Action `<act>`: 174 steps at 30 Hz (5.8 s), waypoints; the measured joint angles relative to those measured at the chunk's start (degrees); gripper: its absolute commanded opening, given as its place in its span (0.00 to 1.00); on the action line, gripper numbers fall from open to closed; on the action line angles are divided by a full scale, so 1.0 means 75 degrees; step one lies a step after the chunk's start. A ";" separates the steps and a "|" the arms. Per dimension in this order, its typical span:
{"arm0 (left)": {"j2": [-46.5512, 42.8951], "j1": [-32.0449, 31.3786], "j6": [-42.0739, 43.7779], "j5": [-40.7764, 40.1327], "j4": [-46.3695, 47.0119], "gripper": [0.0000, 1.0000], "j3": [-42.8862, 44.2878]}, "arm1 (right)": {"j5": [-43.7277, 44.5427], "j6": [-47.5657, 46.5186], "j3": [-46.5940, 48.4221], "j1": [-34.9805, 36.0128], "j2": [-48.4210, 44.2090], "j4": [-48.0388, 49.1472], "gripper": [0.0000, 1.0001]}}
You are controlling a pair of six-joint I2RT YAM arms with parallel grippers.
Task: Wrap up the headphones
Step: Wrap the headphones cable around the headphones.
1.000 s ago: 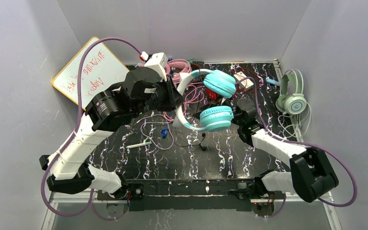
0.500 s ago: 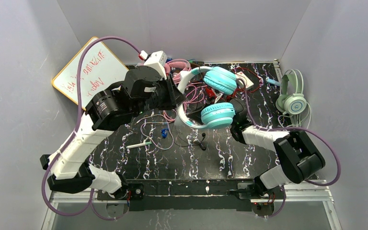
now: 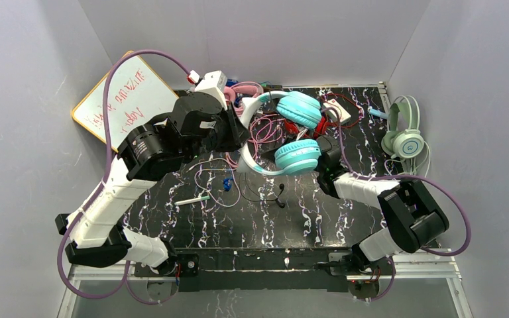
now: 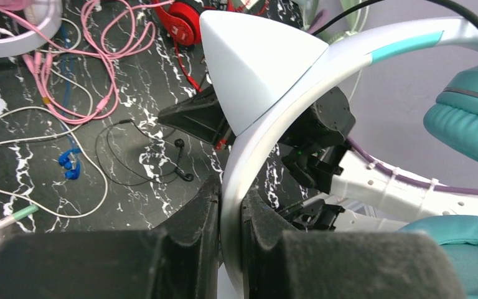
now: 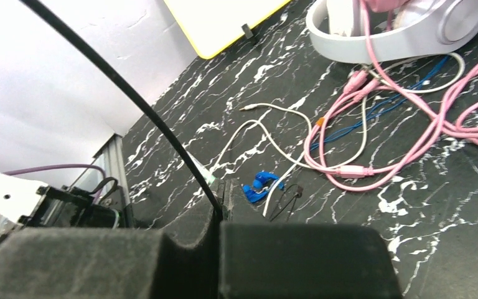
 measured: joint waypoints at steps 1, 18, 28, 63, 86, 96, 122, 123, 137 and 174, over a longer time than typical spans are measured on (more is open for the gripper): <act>0.0000 0.0000 0.0000 -0.0099 -0.0012 0.00 0.0000 | -0.0087 0.0119 -0.0015 0.0000 0.0000 0.0032 0.01; -0.0093 0.0000 0.0376 -0.3416 -0.0239 0.00 -0.0058 | -0.0694 0.0997 -0.1003 0.1874 -0.2244 -0.0032 0.16; -0.0079 0.0000 0.1408 -0.4887 0.0321 0.00 -0.0111 | -0.0740 0.1734 -0.0769 0.2585 -0.2241 0.0370 0.23; -0.0178 0.0067 0.3987 -0.5817 0.3281 0.00 -0.3558 | 0.0513 0.0997 0.3812 0.2751 -0.2763 -0.5403 0.05; 0.0376 0.0099 0.5120 -0.4940 0.0577 0.00 -0.3101 | 0.3054 -0.2917 0.6321 0.2766 -0.1550 -1.1208 0.11; 0.0970 0.0102 0.5024 -0.3675 0.0105 0.00 -0.2958 | 0.4645 -0.3101 0.5884 0.2806 -0.1513 -1.1202 0.18; 0.0481 0.0111 0.4980 -0.2771 -0.0239 0.00 -0.2993 | 0.5333 -0.3456 0.5849 0.1749 -0.1434 -1.1095 0.31; 0.0425 0.0111 0.4983 -0.2646 -0.0256 0.00 -0.2993 | 0.5217 -0.3465 0.5840 0.1702 -0.1434 -1.1080 0.31; -0.0507 0.0111 0.4001 -0.0562 -0.0478 0.00 -0.2739 | 0.2667 -0.3217 0.5196 0.0685 -0.1285 -1.0695 0.33; 0.0460 0.1888 0.1113 0.2361 -0.1099 0.00 -0.0962 | 0.3707 -0.2040 0.2521 -0.0766 -0.5351 -1.0209 0.57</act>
